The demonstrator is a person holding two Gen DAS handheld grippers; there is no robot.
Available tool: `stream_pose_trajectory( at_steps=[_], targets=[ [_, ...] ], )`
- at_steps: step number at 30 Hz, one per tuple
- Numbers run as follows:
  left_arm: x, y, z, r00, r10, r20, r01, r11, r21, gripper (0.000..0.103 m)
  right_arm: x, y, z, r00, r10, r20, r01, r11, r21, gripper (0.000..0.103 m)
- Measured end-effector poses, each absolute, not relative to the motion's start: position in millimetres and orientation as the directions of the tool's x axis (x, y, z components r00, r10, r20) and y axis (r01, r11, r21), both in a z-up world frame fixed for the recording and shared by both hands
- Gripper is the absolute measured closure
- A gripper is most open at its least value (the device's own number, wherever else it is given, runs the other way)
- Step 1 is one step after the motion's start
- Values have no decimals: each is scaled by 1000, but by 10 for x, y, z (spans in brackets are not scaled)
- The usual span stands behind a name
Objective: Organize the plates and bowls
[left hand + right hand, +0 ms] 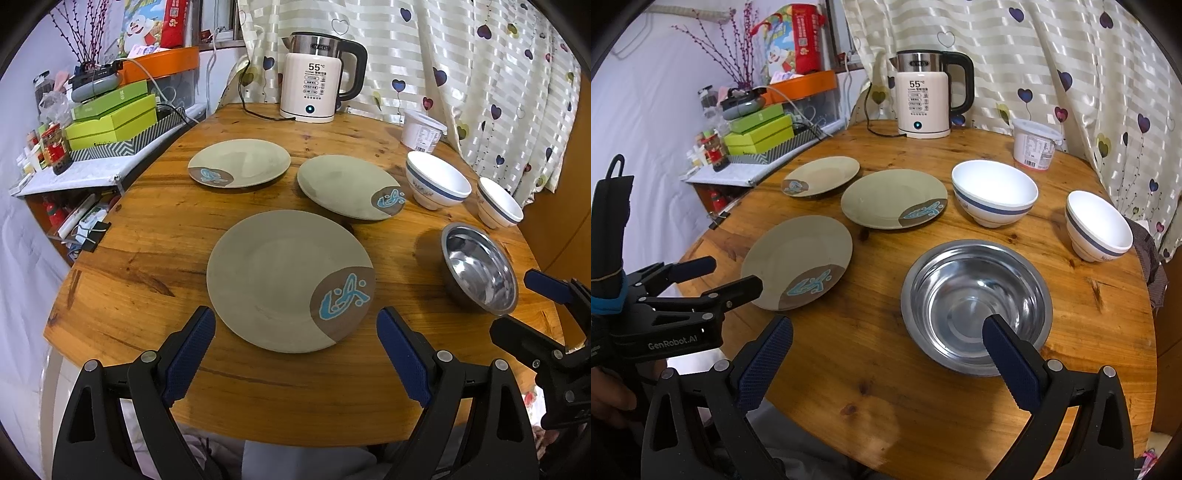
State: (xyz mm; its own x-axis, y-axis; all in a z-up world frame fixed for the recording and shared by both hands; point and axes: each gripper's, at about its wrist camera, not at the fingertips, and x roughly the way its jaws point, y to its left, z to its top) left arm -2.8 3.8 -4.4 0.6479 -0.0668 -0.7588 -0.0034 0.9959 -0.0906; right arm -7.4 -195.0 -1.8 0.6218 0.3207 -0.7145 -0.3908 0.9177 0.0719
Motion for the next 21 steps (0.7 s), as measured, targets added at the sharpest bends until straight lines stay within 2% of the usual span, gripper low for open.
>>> stream_pose_trajectory(
  at_steps=[21],
  targets=[
    [-73,-10,-15,654,-43,-755,-14,998,-68,14,-133,-1998,-33,621,330,-711,-391,917,84,0]
  ],
)
